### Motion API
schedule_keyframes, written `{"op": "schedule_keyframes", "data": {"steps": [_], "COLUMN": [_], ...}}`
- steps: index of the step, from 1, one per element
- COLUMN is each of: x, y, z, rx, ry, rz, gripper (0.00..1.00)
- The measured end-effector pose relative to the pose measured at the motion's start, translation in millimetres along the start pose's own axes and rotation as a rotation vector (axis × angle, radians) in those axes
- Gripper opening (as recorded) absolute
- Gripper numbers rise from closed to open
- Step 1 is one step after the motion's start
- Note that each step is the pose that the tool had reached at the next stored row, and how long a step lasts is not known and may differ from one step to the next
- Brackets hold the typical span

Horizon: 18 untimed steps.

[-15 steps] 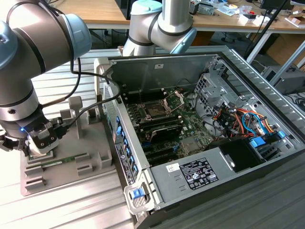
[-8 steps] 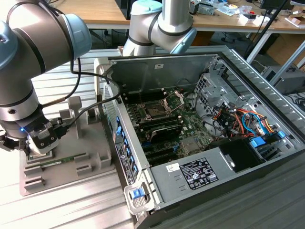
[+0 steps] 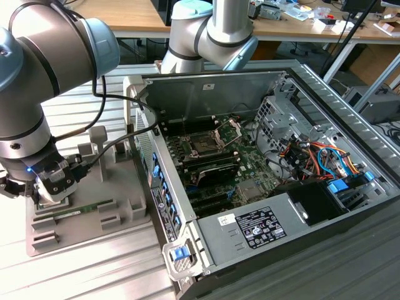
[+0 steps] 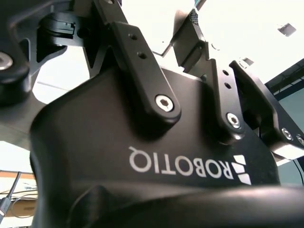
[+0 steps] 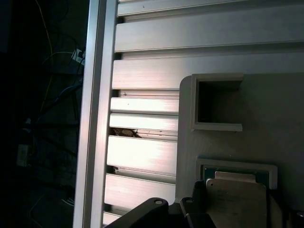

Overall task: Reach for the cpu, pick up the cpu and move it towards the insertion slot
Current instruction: 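Pick up the cpu and move it towards the insertion slot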

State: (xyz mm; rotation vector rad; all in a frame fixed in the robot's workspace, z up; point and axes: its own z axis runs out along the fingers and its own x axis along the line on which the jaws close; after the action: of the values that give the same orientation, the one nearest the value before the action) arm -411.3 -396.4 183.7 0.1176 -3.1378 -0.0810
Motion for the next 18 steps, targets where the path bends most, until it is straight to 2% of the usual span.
{"op": "schedule_keyframes", "data": {"steps": [18], "x": [0.0], "y": [0.0], "z": [0.4], "rx": [0.0000], "ry": [0.0000], "rz": [0.000], "gripper": [0.55]}}
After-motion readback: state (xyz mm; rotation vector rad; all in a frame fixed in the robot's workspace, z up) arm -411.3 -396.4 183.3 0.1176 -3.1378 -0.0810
